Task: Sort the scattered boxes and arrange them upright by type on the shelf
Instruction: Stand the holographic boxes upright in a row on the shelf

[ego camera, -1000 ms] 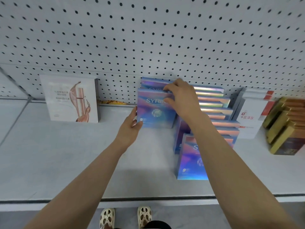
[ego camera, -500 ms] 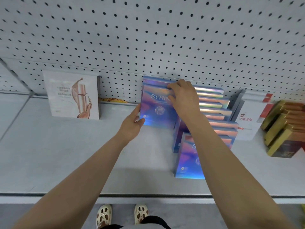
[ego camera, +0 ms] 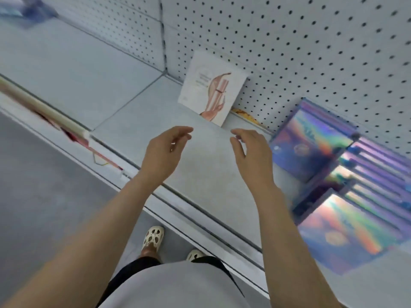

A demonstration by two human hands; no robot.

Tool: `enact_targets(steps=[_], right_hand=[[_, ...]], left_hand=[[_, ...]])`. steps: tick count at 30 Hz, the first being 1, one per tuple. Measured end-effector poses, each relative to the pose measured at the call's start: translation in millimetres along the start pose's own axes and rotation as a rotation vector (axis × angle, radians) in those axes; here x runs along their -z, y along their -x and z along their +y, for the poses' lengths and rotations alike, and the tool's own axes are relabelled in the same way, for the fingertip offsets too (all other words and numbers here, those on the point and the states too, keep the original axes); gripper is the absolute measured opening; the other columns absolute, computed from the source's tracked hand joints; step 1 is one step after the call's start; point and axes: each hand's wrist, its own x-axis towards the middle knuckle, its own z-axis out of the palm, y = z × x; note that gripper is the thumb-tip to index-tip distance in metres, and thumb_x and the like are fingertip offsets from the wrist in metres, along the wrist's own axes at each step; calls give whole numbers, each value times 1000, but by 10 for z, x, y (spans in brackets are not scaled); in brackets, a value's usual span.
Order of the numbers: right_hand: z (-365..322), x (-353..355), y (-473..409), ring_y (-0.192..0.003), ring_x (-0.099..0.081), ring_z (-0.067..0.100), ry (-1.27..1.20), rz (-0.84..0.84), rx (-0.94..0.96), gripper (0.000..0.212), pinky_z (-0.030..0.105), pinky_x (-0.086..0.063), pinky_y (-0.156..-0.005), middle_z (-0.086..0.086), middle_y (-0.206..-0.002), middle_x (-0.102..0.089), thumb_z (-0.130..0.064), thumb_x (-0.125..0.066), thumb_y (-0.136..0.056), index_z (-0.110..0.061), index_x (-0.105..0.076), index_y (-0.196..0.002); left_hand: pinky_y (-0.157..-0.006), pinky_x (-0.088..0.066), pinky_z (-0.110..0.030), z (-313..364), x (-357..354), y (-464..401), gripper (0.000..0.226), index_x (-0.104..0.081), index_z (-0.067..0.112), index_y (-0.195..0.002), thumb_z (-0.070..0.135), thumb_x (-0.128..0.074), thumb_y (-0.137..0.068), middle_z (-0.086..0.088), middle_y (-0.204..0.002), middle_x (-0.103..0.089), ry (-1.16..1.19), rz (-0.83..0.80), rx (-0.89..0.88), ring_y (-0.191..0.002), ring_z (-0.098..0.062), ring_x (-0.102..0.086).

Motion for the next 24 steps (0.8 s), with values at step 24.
enact_targets(steps=[24], right_hand=[[-3931,-3219,-145,-97,-56,12,-250,-604,348,28,31,-45,-87,0,-107,-67,-26,-52,-100,-16,-64,-124]], left_hand=[[-86,-51,-32,-2652,4151,1049,22,-64,29,-111,15,-54,-97,6,-95,-69,-71,578,546,-91,-18,-67]])
